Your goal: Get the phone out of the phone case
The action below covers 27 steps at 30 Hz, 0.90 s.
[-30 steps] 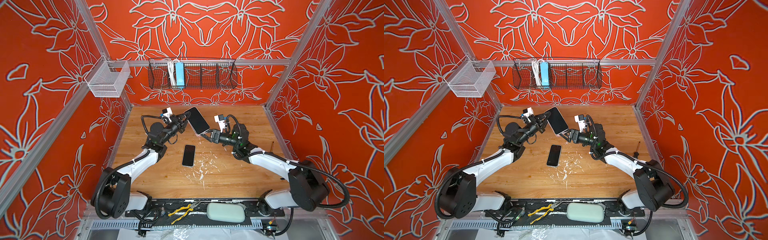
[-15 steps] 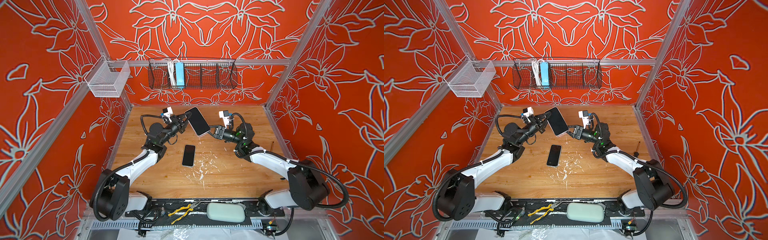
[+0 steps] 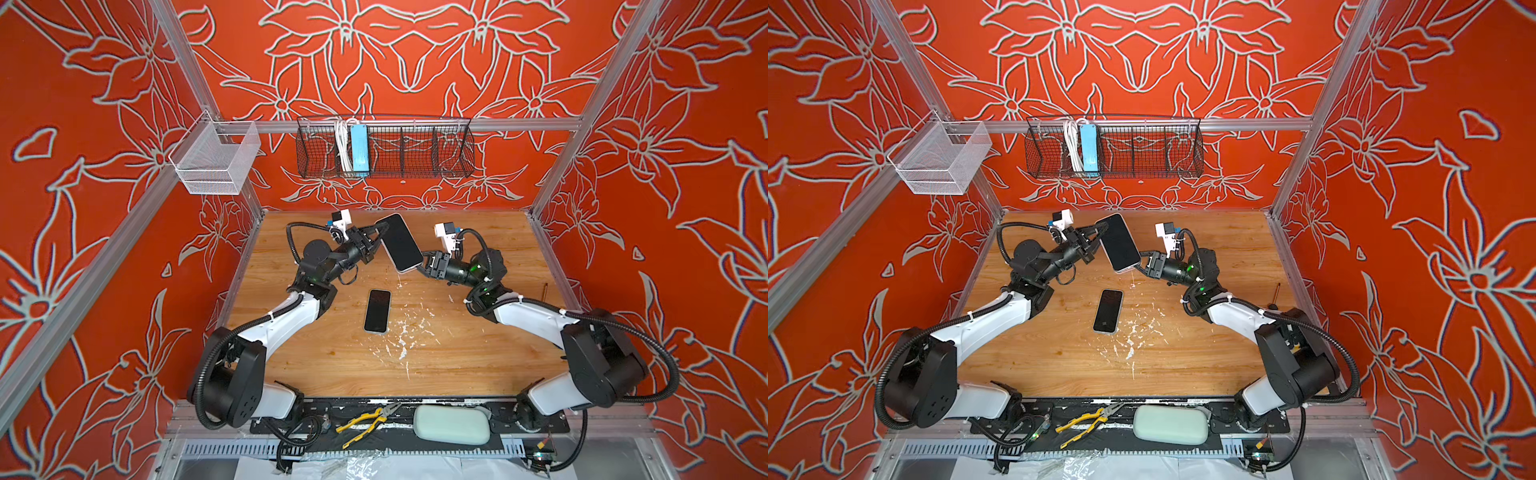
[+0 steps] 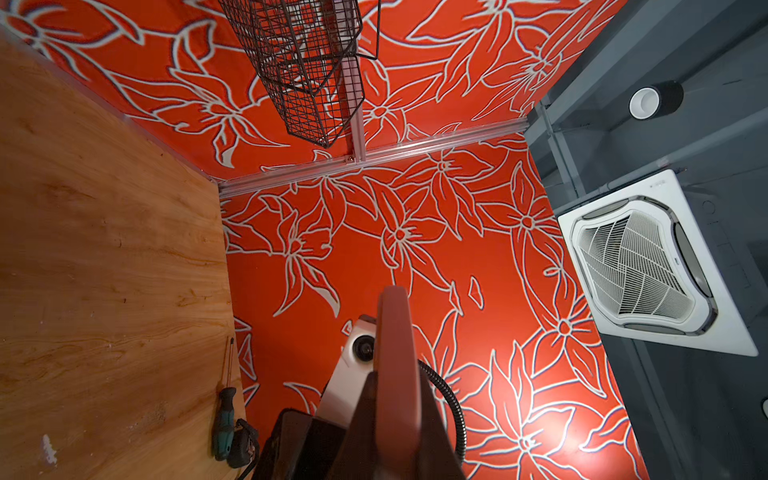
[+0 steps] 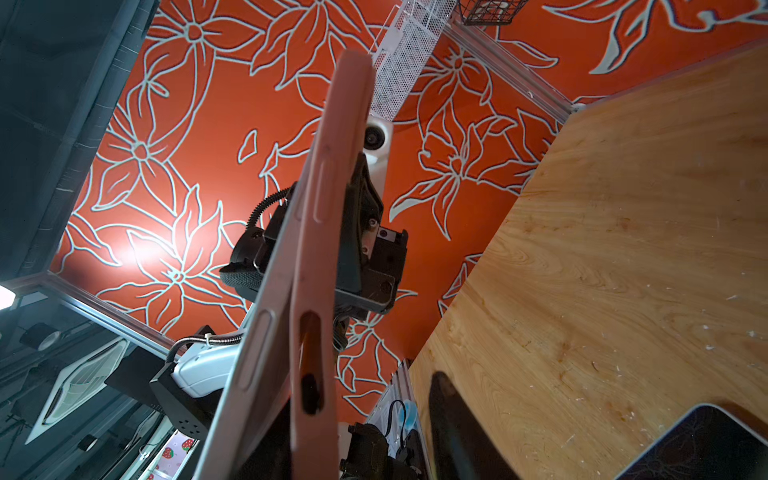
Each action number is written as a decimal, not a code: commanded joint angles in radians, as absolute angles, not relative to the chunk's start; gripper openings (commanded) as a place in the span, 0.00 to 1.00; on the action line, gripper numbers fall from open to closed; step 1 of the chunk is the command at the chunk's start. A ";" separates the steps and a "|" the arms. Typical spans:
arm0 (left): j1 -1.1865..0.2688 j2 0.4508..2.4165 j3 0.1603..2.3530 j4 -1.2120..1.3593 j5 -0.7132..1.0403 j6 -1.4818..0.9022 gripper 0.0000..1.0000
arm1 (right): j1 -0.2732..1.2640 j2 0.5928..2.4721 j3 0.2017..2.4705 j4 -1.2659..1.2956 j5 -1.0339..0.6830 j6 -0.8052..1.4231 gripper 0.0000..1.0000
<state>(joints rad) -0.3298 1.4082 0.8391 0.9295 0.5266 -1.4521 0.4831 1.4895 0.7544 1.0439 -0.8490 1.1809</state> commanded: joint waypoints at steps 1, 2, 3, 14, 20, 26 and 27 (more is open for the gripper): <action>-0.336 1.419 0.904 1.037 0.535 -1.465 0.00 | 0.480 1.448 0.715 1.053 -0.851 1.194 0.43; -0.336 1.425 0.913 1.037 0.537 -1.463 0.00 | 0.481 1.441 0.705 1.053 -0.849 1.193 0.40; -0.336 1.427 0.918 1.038 0.537 -1.463 0.00 | 0.481 1.435 0.697 1.053 -0.846 1.192 0.40; -0.335 1.433 0.881 1.038 0.531 -1.466 0.00 | 0.479 1.359 0.669 1.042 -0.782 1.197 0.32; -0.335 1.424 0.851 1.028 0.519 -1.455 0.00 | 0.479 1.323 0.669 1.018 -0.757 1.200 0.28; -0.336 1.437 0.856 1.032 0.520 -1.465 0.00 | 0.480 1.299 0.657 1.012 -0.729 1.212 0.20; -0.336 1.437 0.855 1.030 0.519 -1.463 0.00 | 0.480 1.299 0.657 1.012 -0.729 1.212 0.20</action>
